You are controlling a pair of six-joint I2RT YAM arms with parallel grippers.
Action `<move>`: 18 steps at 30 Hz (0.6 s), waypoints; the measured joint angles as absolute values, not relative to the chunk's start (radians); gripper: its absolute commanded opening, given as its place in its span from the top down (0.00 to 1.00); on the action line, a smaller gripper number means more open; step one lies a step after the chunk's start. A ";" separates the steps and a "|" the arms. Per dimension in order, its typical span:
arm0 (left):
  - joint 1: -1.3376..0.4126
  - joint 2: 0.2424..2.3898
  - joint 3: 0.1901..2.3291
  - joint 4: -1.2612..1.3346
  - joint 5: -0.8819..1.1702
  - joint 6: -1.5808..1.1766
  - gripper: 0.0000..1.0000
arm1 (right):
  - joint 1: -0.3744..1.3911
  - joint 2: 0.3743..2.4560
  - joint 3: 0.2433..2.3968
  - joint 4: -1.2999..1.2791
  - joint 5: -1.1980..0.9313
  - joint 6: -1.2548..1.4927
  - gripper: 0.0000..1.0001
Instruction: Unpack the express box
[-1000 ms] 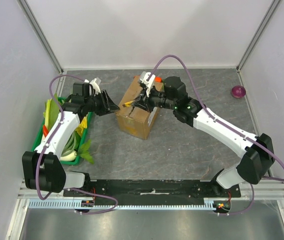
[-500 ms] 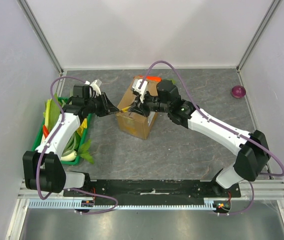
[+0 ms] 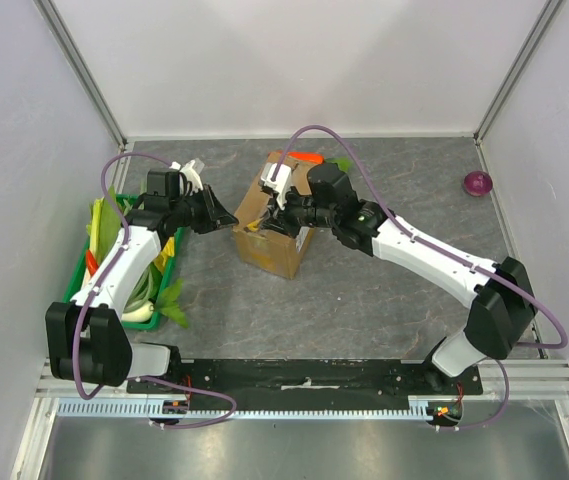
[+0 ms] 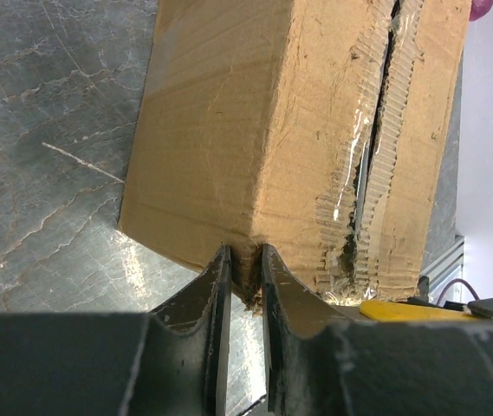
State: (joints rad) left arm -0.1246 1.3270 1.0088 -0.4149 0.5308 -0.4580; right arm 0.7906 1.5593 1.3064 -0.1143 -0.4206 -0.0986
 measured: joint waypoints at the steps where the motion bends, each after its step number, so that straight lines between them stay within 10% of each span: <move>1: -0.125 1.327 1.008 -0.414 0.531 -0.457 0.79 | 0.792 1.562 1.309 -0.118 -0.419 -0.098 1.00; 6: -0.124 1.327 1.008 -0.415 0.531 -0.455 0.98 | 0.797 1.572 1.333 -0.146 -0.414 -0.096 1.00; 18: -0.124 1.327 1.008 -0.417 0.530 -0.456 0.98 | 0.815 1.571 1.347 -0.189 -0.363 -0.075 1.00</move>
